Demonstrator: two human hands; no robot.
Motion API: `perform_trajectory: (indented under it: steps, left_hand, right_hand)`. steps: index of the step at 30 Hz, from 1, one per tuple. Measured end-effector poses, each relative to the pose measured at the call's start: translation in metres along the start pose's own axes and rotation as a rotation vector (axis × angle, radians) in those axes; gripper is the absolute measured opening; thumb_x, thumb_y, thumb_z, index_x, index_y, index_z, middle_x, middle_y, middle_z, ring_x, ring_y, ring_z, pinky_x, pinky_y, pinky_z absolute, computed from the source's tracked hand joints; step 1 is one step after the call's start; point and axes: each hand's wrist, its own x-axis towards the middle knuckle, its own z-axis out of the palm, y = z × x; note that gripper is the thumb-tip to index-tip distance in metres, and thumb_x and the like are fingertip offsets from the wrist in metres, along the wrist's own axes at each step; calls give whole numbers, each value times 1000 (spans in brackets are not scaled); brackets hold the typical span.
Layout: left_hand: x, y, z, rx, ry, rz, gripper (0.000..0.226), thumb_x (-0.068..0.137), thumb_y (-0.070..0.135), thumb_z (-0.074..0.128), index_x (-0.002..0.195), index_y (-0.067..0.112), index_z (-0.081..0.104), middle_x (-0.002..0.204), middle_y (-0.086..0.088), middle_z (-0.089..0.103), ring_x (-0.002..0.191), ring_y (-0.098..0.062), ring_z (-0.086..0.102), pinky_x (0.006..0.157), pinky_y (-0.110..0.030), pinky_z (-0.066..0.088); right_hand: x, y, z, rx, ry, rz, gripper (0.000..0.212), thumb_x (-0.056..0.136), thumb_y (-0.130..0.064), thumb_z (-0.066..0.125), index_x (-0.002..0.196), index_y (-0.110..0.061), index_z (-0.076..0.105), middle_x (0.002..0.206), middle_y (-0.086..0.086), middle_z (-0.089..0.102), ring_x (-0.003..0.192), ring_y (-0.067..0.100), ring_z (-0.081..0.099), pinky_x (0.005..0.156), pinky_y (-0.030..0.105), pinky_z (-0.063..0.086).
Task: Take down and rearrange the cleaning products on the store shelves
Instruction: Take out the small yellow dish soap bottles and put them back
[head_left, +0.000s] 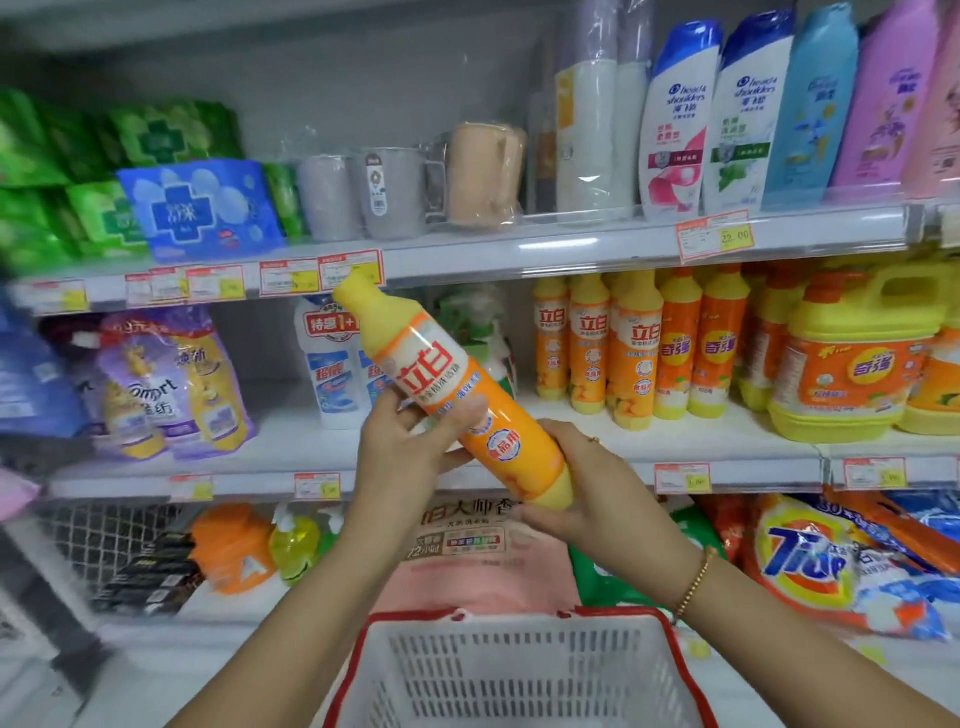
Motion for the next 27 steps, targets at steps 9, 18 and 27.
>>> perform_trajectory:
  steps: [9, 18, 27]
  left_hand:
    - [-17, -7, -34, -290, -50, -10, 66, 68, 30, 83, 125, 14, 55, 107, -3, 72, 100, -18, 69, 76, -26, 56]
    - [-12, -36, -56, -568, -218, -154, 88, 46, 34, 94, 122, 14, 54, 102, -7, 72, 94, -20, 69, 74, -34, 57]
    - [-22, -61, -41, -155, 23, -129, 54, 55, 20, 76, 105, 17, 58, 90, -3, 73, 84, -19, 71, 71, -33, 59]
  right_hand:
    - [-30, -35, 14, 374, 175, -40, 51, 77, -34, 76, 120, -35, 49, 113, -11, 56, 98, 4, 60, 78, 17, 49]
    - [-19, -34, 28, 1534, -425, 633, 52, 82, -38, 62, 121, -5, 55, 100, 27, 65, 76, 31, 69, 64, 35, 59]
    - [-21, -38, 42, -275, -181, 128, 66, 70, -53, 71, 125, -29, 42, 109, -7, 53, 97, 14, 55, 75, 28, 42]
